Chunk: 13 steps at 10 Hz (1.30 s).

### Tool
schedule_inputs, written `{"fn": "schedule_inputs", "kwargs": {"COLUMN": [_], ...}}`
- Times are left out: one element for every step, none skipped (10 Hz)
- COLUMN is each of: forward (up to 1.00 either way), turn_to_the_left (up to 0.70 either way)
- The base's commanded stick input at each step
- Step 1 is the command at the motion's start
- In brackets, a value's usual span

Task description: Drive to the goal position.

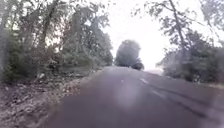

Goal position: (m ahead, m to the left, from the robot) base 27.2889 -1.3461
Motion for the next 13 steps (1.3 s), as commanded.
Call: {"fn": "schedule_inputs", "kwargs": {"forward": [1.00,1.00,1.00,1.00,1.00,1.00,1.00,1.00,1.00,1.00,1.00,1.00,1.00], "turn_to_the_left": [0.00,0.00,0.00,0.00,0.00,0.00,0.00,0.00,0.00,0.00,0.00,0.00,0.00]}}
